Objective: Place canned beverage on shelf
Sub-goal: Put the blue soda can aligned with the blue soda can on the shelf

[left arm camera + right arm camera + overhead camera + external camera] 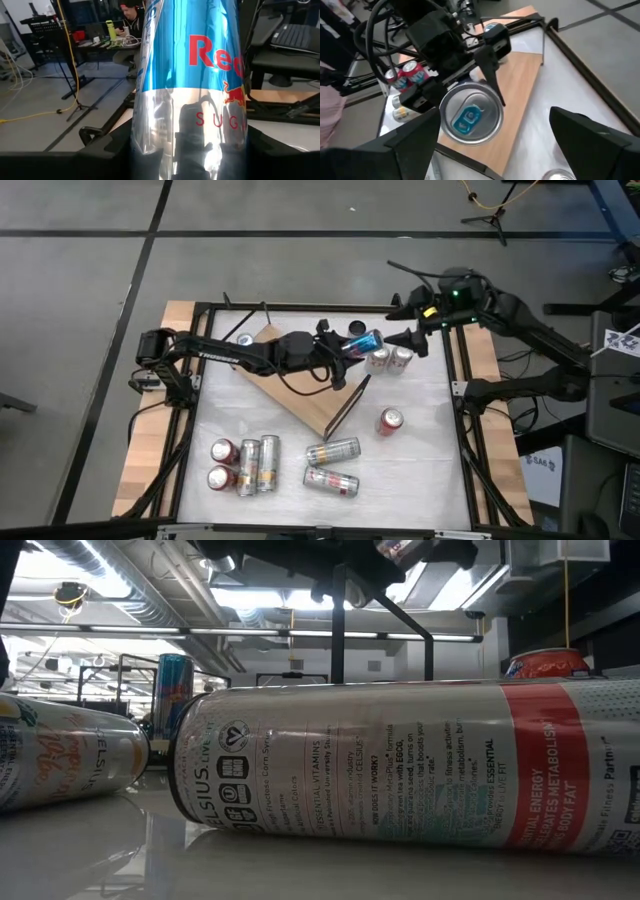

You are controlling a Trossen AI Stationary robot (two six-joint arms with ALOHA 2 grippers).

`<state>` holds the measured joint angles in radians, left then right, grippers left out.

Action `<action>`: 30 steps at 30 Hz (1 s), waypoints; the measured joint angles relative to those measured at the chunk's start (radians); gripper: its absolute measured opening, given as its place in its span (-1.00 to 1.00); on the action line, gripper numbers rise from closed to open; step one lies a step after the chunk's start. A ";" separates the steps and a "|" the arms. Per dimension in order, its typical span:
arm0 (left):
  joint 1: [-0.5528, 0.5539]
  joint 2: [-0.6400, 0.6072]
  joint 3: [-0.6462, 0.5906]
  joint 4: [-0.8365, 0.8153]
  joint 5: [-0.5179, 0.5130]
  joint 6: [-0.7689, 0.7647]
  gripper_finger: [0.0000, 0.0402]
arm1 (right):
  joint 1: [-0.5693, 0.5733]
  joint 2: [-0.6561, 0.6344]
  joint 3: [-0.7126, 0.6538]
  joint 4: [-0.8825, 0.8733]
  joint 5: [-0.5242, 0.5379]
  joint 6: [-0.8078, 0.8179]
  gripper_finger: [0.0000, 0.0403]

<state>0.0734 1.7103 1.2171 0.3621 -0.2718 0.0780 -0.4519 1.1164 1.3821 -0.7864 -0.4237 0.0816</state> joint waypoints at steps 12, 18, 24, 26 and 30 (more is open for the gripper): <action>0.000 0.000 0.000 -0.001 0.000 0.004 0.07 | 0.001 0.018 -0.057 0.107 -0.148 -0.001 0.84; 0.000 0.000 0.000 -0.002 0.000 0.004 0.07 | 0.001 0.053 -0.057 0.105 -0.173 -0.001 0.84; 0.000 0.000 0.000 -0.002 0.000 0.004 0.07 | 0.001 0.088 -0.057 0.105 -0.209 -0.001 0.84; 0.000 0.000 0.000 -0.002 0.000 0.004 0.07 | 0.001 0.098 -0.057 0.106 -0.212 -0.001 0.84; 0.000 0.000 0.000 -0.002 -0.001 0.004 0.07 | 0.001 0.113 -0.057 0.106 -0.198 -0.003 0.83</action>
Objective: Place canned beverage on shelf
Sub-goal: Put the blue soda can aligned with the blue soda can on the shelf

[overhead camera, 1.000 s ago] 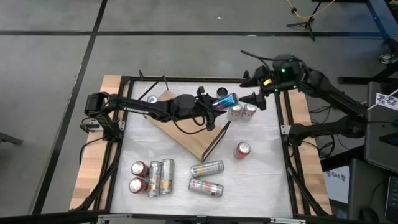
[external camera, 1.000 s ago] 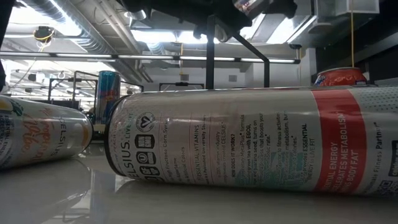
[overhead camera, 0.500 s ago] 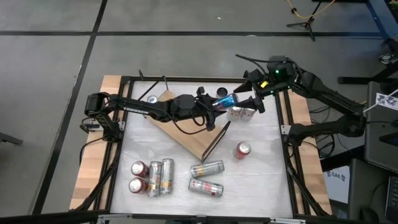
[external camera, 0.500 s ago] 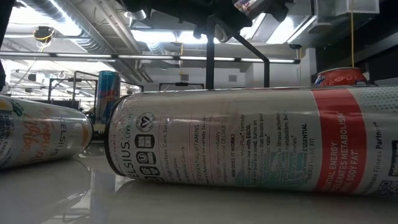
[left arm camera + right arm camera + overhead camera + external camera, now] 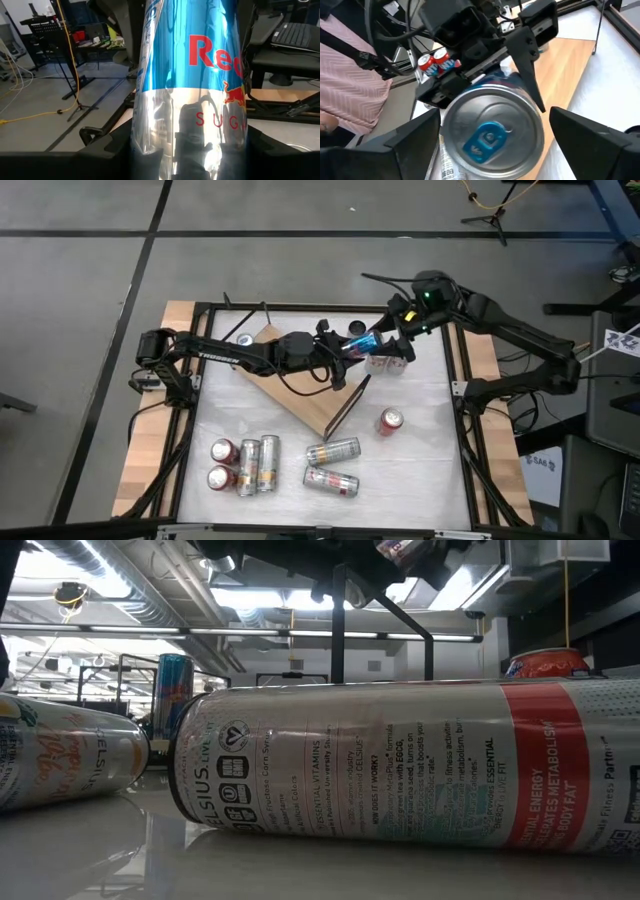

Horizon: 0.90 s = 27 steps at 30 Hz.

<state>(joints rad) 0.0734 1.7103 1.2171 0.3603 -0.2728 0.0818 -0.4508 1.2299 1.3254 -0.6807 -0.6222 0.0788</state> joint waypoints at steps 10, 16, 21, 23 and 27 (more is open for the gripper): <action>0.000 0.000 0.000 -0.002 -0.020 -0.001 0.07 | 0.000 0.000 0.000 0.001 0.027 -0.002 0.41; 0.001 0.000 0.000 -0.005 -0.034 0.000 0.07 | 0.042 -0.002 0.000 0.008 0.070 -0.001 0.16; 0.000 0.000 0.000 -0.010 -0.035 0.007 0.07 | 0.085 -0.002 0.000 0.024 0.137 0.000 0.20; 0.000 0.000 0.000 -0.013 -0.035 0.007 0.08 | 0.093 -0.002 0.000 0.025 0.167 -0.001 0.22; 0.001 0.000 0.000 -0.015 -0.036 0.001 0.16 | 0.093 -0.002 0.000 0.031 0.180 -0.005 0.17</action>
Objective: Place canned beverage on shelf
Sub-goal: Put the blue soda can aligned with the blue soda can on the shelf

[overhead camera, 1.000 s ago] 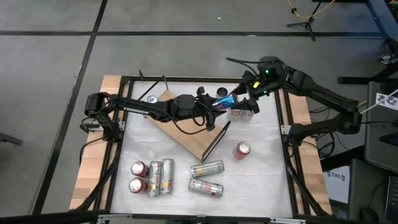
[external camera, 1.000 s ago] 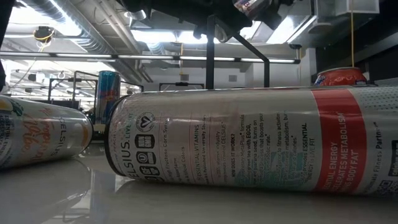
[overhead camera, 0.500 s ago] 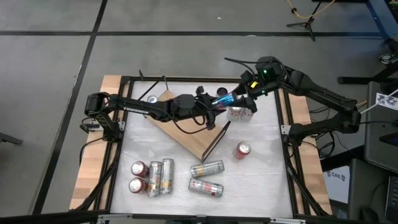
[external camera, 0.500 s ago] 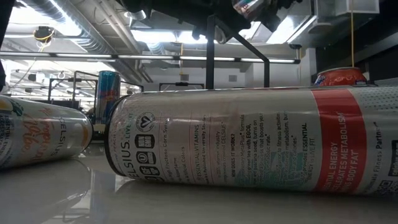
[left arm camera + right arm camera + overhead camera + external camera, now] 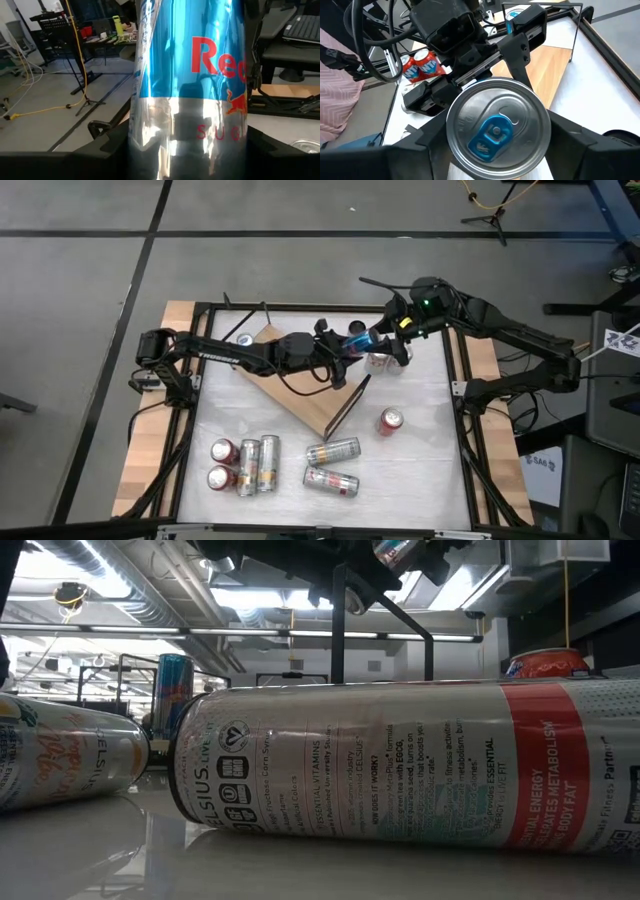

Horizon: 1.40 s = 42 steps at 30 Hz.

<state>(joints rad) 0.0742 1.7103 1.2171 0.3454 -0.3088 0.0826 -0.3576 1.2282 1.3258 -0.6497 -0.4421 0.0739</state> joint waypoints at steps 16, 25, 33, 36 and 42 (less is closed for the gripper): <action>0.000 0.000 0.001 0.010 0.018 -0.004 0.30 | 0.000 0.003 0.000 -0.005 0.016 -0.002 0.14; -0.003 -0.023 0.001 -0.027 0.067 -0.003 0.61 | 0.000 0.003 0.000 -0.004 0.015 -0.001 0.14; -0.003 -0.131 0.001 -0.231 0.060 -0.027 0.80 | 0.000 0.021 0.000 -0.006 0.004 0.000 0.15; -0.003 -0.185 0.001 -0.314 0.060 -0.028 0.80 | 0.000 0.048 0.000 -0.005 0.001 0.000 0.14; -0.003 -0.297 0.001 -0.498 0.060 -0.023 0.80 | 0.000 0.114 0.000 0.002 -0.017 0.000 0.16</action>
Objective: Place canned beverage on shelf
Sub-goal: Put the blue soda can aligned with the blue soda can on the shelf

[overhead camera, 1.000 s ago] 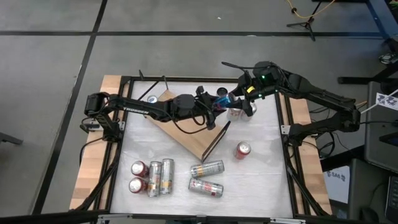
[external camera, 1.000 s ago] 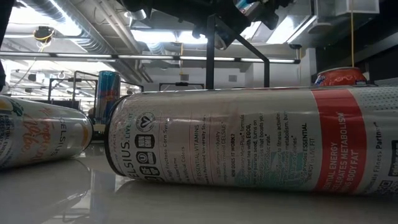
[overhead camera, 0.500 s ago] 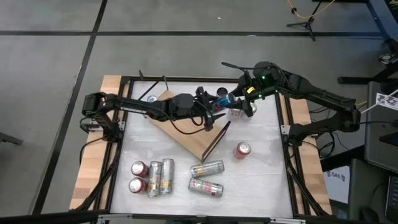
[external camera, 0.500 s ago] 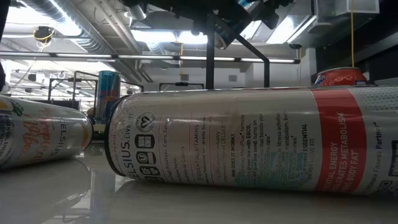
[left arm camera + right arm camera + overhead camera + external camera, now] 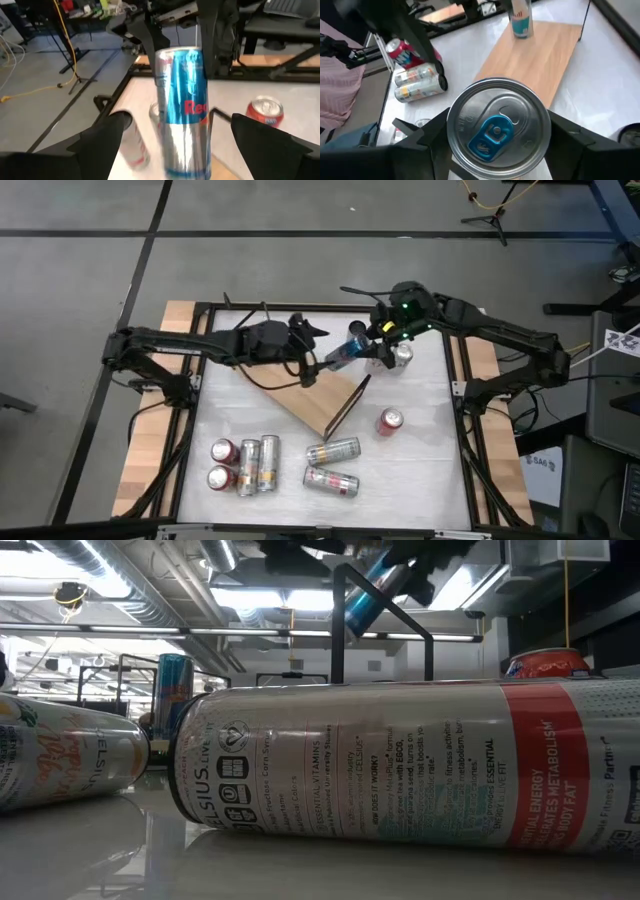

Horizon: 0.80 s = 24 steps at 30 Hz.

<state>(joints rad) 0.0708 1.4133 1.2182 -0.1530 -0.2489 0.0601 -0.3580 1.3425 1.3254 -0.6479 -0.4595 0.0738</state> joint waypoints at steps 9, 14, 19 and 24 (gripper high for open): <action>0.000 -0.107 0.000 -0.175 0.003 -0.006 0.80 | 0.000 0.126 0.000 0.036 -0.002 -0.003 0.17; 0.000 -0.105 0.000 -0.213 0.004 -0.006 0.80 | 0.020 0.193 0.000 0.064 0.001 -0.004 0.16; 0.000 -0.098 0.000 -0.242 0.004 -0.005 0.80 | 0.062 0.245 0.000 0.071 0.007 -0.011 0.18; 0.000 -0.093 0.000 -0.255 0.004 -0.005 0.80 | 0.103 0.268 0.000 0.073 0.062 -0.018 0.19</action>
<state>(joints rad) 0.0704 1.3201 1.2179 -0.4077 -0.2451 0.0551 -0.2551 1.6104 1.3254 -0.5748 -0.3975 0.0554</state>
